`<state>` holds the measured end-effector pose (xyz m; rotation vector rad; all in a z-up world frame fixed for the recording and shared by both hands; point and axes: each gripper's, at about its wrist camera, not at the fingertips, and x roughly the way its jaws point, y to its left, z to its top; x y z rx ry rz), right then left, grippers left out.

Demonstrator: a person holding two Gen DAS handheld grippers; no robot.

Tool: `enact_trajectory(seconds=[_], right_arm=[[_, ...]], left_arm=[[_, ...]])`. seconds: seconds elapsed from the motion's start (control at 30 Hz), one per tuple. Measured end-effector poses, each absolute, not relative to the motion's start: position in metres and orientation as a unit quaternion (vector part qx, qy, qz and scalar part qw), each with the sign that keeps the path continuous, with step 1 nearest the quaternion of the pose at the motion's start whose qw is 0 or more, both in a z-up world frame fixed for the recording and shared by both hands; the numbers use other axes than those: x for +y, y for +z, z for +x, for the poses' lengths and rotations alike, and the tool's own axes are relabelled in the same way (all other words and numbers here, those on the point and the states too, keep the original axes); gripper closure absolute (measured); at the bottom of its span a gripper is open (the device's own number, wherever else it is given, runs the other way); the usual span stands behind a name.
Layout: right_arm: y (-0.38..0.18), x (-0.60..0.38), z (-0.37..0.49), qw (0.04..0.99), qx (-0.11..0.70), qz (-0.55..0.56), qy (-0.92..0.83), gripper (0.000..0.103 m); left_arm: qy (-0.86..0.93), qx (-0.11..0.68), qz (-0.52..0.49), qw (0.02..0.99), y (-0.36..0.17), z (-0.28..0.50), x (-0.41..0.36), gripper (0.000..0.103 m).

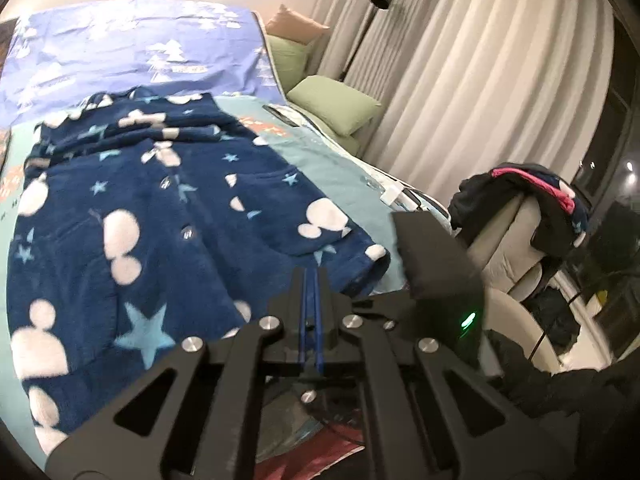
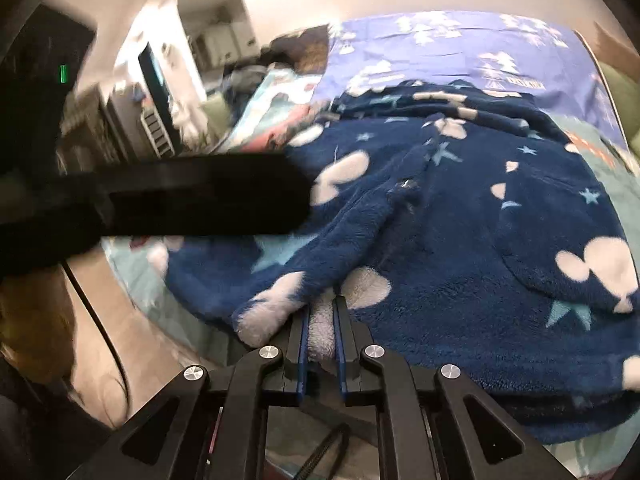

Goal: Fold small clothes

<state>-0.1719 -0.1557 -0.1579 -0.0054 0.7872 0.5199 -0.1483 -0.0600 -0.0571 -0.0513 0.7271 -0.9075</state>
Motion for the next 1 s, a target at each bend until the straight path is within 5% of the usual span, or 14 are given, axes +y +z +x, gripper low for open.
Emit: enact_trajectory(seconds=[0.13,0.27,0.5,0.6,0.77,0.83,0.87,0.9,1.0], right_arm=[[-0.174,-0.167,-0.17,0.878,0.403,0.023,0.258,0.086],[-0.167,-0.183,-0.179,0.874,0.395,0.046,0.278,0.081],[-0.153,-0.186,-0.192,0.866,0.379,0.053,0.322,0.078],[-0.152,-0.18,-0.184,0.855,0.38,0.075,0.345,0.056],[-0.163,-0.174,-0.159,0.831,0.407,0.132,0.355,0.05],[-0.171,-0.175,-0.144,0.816,0.435,0.17,0.341,0.054],[-0.174,-0.176,-0.139,0.809,0.443,0.189,0.339,0.081],[-0.176,-0.179,-0.134,0.802,0.445,0.212,0.338,0.096],[-0.158,-0.193,-0.146,0.807,0.405,0.25,0.349,0.097]], left_arm=[[-0.393,0.358,-0.014,0.847,-0.069,-0.14,-0.057,0.098],[-0.35,0.38,-0.006,0.856,-0.089,-0.133,-0.043,0.062],[-0.303,0.385,-0.048,0.87,-0.093,-0.114,-0.012,0.061],[-0.278,0.38,-0.065,0.88,-0.089,-0.109,0.007,0.059],[-0.244,0.376,-0.077,0.891,-0.091,-0.105,0.031,0.055],[-0.233,0.377,-0.082,0.893,-0.094,-0.102,0.037,0.055],[-0.229,0.378,-0.083,0.893,-0.095,-0.101,0.038,0.055],[-0.224,0.379,-0.084,0.894,-0.096,-0.1,0.04,0.055],[-0.214,0.376,-0.081,0.898,-0.098,-0.101,0.044,0.055]])
